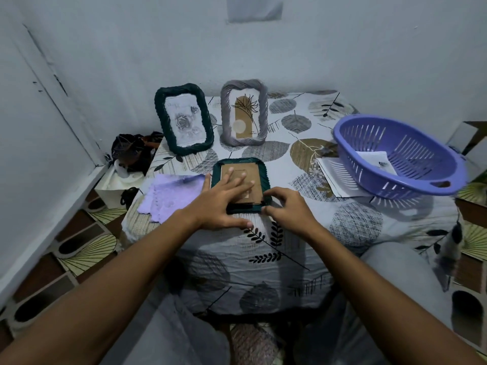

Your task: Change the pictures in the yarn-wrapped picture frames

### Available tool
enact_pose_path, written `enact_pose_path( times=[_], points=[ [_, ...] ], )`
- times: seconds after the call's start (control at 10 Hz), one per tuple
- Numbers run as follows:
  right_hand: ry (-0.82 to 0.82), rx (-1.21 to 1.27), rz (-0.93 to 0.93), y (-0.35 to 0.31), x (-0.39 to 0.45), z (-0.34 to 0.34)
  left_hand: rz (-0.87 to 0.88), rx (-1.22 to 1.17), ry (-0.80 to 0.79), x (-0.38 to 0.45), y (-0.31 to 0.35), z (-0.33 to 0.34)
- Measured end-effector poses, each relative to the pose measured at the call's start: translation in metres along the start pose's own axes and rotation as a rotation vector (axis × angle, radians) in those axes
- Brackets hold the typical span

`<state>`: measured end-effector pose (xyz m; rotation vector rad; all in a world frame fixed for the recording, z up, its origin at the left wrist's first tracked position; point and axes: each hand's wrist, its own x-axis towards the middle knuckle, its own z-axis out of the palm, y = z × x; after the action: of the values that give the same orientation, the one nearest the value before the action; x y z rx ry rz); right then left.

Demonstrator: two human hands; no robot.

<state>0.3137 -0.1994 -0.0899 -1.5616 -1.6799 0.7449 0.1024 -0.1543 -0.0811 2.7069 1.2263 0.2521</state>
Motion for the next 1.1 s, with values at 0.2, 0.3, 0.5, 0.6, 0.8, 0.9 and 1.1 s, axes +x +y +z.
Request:
enact_pose_path(
  times=[0.2, 0.3, 0.5, 0.6, 0.8, 0.9, 1.1],
  points=[
    [-0.025, -0.057, -0.015, -0.017, 0.013, -0.008, -0.283, -0.131, 0.331, -0.030, 0.000, 0.005],
    [-0.095, -0.139, 0.007, -0.019, 0.027, -0.003, -0.437, -0.144, 0.421, -0.041, 0.002, 0.011],
    [-0.186, -0.368, 0.031, -0.016, 0.040, 0.003, -0.511, -0.177, 0.451, -0.046, 0.008, 0.016],
    [-0.183, -0.403, 0.023, -0.014, 0.039, 0.004, -0.506, -0.188, 0.471, -0.045, 0.006, 0.018],
    [-0.180, -0.428, 0.009, -0.012, 0.037, 0.006, -0.531, -0.238, 0.512, -0.042, 0.008, 0.023],
    [-0.180, -0.433, 0.009, -0.012, 0.037, 0.006, -0.535, -0.247, 0.509, -0.042, 0.008, 0.021],
    [-0.190, -0.431, 0.016, -0.014, 0.036, 0.005, -0.513, -0.240, 0.494, -0.041, 0.006, 0.020]
  ],
)
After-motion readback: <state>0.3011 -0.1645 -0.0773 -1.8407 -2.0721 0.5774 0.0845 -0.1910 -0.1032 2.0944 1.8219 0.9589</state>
